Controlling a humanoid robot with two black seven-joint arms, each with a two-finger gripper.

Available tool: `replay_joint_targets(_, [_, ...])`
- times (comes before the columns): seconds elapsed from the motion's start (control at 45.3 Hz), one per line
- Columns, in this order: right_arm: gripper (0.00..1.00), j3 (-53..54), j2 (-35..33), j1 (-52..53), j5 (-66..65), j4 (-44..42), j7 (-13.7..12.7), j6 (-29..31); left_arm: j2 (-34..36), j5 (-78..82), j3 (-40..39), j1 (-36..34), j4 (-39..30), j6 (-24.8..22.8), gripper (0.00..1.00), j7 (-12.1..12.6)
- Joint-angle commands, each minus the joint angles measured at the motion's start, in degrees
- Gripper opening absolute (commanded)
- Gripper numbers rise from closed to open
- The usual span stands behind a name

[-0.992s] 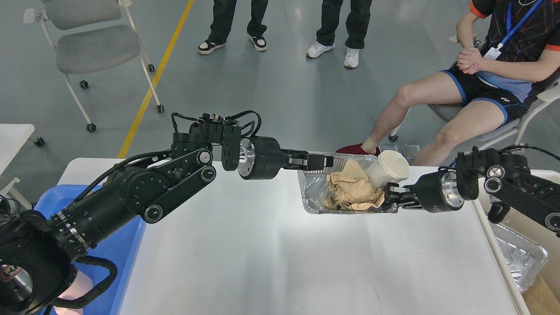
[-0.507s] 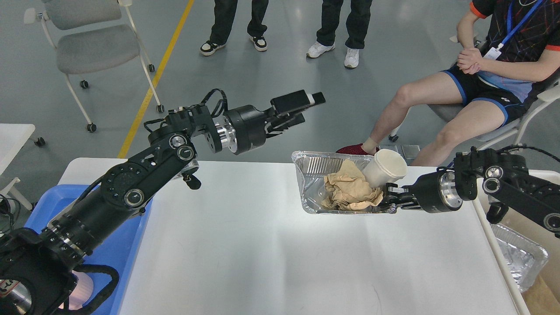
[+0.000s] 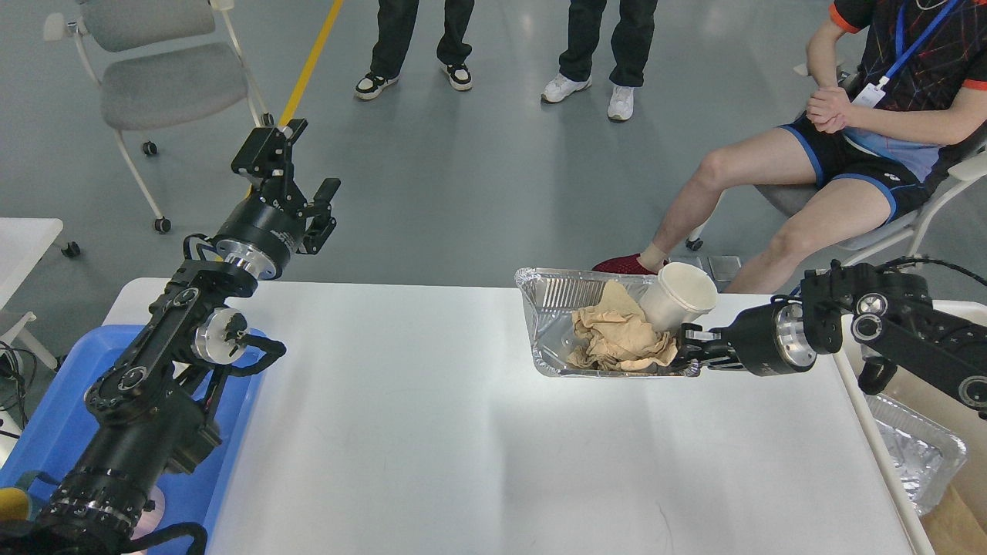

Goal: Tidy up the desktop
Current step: 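Drop the paper bag into the foil tray and raise the left gripper, then swing the foil tray with the right gripper over the bin and dump it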

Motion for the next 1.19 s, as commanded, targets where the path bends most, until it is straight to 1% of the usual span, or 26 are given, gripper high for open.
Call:
replay_joint_targets(0.0, [0.00,0.07,-0.14,0.00,0.08,0.02,0.01,-0.05,-0.59,-1.67,-2.25,2.12,1.30,0.25,0.96,-0.34])
replay_joint_targets(0.331, [0.00,1.48,-0.84,0.09,0.08,0.02,0.01,-0.05,-0.76,-3.52,-2.34,3.88,1.30,0.87,0.96,-0.43])
replay_joint_targets(0.353, [0.00,2.87,-2.67,0.09,0.17,-0.24,0.01,-0.05,-0.76,-3.52,-2.25,3.88,1.30,0.87,0.96,-0.43])
replay_joint_targets(0.573, [0.00,9.29,-11.73,-1.14,0.78,-2.44,0.10,-0.14,-0.85,-3.52,-1.90,3.88,1.30,0.87,0.96,-0.52])
replay_joint_targets(0.662, [0.00,12.10,-14.37,-2.89,2.10,-6.82,0.10,-0.23,-0.85,-3.52,-1.73,3.88,1.30,0.87,0.96,-0.52])
replay_joint_targets(0.684, [0.00,14.63,-15.59,-4.64,3.15,-12.58,0.27,-0.23,-0.85,-3.52,-1.64,3.88,1.30,0.78,0.96,-0.52])
replay_joint_targets(0.794, [0.00,17.82,-15.96,-6.67,4.56,-23.16,0.27,-0.31,-0.85,-3.52,-1.55,3.88,1.30,0.78,0.96,-0.52])
replay_joint_targets(0.882, [0.00,18.44,-15.96,-7.99,5.44,-30.03,0.45,-1.36,-0.85,-3.52,-1.46,3.88,1.30,0.78,0.96,-0.52])
replay_joint_targets(0.992, [0.00,18.44,-15.87,-10.63,7.02,-34.52,0.54,-3.74,-0.85,-3.52,-1.46,3.88,1.30,0.87,0.96,-0.52])
replay_joint_targets(1.103, [0.00,18.44,-15.87,-13.18,8.78,-35.22,0.62,-5.41,-0.85,-3.60,-1.46,3.97,1.30,0.87,0.96,-0.52])
replay_joint_targets(1.125, [0.00,18.35,-15.61,-14.92,9.57,-35.57,0.54,-7.15,-0.94,-3.52,-1.46,3.97,1.30,0.87,0.96,-0.52])
replay_joint_targets(1.169, [0.00,18.35,-15.52,-16.25,9.75,-36.10,0.54,-8.66,-0.94,-3.52,-1.46,3.97,1.30,0.87,0.96,-0.52])
